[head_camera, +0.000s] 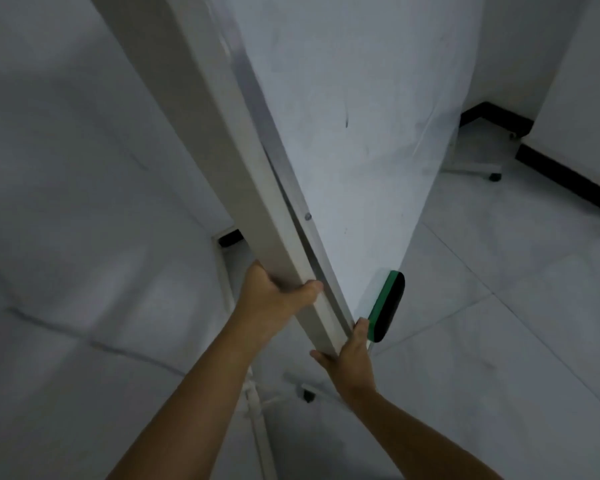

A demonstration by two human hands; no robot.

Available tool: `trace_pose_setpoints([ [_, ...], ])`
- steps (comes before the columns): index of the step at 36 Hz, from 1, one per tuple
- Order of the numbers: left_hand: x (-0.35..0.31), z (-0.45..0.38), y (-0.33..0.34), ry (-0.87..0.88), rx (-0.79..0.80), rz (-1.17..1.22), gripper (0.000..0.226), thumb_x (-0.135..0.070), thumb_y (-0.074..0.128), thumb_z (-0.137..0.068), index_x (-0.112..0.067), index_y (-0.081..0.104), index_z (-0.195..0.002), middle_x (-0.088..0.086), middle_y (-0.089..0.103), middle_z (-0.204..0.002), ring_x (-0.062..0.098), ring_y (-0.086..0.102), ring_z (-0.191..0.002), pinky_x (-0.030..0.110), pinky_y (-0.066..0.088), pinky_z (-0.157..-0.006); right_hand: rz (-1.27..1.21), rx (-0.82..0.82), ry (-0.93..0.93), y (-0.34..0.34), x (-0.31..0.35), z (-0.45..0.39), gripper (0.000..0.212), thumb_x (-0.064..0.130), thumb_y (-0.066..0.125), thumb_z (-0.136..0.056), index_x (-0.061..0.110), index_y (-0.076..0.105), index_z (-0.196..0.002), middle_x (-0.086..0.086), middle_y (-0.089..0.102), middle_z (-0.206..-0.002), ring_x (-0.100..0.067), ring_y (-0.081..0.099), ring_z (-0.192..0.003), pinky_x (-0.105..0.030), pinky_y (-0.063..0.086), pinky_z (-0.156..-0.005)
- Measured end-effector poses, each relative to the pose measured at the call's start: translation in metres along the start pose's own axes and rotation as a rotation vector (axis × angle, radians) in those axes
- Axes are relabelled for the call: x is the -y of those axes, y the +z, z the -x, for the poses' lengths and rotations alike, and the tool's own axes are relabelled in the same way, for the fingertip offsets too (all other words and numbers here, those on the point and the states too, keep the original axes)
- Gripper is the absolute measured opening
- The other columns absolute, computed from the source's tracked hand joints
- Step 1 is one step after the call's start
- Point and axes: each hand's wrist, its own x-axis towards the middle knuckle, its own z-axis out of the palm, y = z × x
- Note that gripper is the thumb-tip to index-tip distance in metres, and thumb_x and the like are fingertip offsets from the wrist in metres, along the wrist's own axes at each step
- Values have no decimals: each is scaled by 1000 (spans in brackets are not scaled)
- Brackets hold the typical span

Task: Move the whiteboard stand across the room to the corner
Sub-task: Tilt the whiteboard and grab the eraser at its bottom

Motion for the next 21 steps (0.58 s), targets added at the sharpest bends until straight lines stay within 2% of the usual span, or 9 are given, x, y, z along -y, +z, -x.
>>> trace_pose_setpoints([
  [3,4,-12,-23,17,9,-31,28,6,66,-68,-21,61,-66,-9,63,-66,-2,62,-59,11,50,-53,5,-20,18,29,3,-9,77,28,80,-64,19,24,-117,-9,43,-122,-23,47,-111,-47,50,-94],
  [5,7,-20,-39,21,28,-39,29,9,64,-69,-19,59,-64,-12,63,-60,-6,61,-54,8,48,-50,12,-35,37,50,4,-15,91,31,80,-64,13,18,-129,-18,35,-137,-31,40,-125,-53,45,-98],
  [8,12,-34,-64,55,65,-26,27,10,65,-66,-17,58,-65,-16,67,-49,-7,61,-54,7,47,-50,-15,-65,46,82,9,-27,93,32,79,-64,12,17,-131,-22,30,-141,-33,35,-130,-53,43,-100],
  [11,18,-50,-91,83,104,-21,24,-1,61,-58,-24,67,-55,-22,67,-52,-7,62,-57,7,47,-52,-34,-90,30,115,16,-38,92,33,77,-65,10,17,-131,-24,29,-141,-33,34,-130,-53,42,-102],
  [13,25,-62,-110,88,119,-19,29,-5,60,-55,-32,69,-56,-22,68,-54,-6,63,-60,8,49,-54,-34,-107,24,136,21,-44,94,33,77,-66,7,16,-132,-25,28,-141,-33,34,-130,-51,42,-102],
  [16,34,-77,-138,102,136,-26,31,-6,60,-55,-36,68,-60,-21,68,-56,-4,64,-63,11,51,-58,-47,-126,15,164,31,-52,94,35,76,-66,10,15,-133,-25,27,-142,-33,33,-131,-50,42,-102],
  [21,45,-95,-172,143,144,-13,33,-6,58,-56,-37,68,-60,-21,69,-57,-4,63,-63,11,50,-55,-15,-128,-26,200,46,-61,103,33,72,-71,0,2,-139,-23,15,-149,-33,20,-137,-47,28,-113],
])
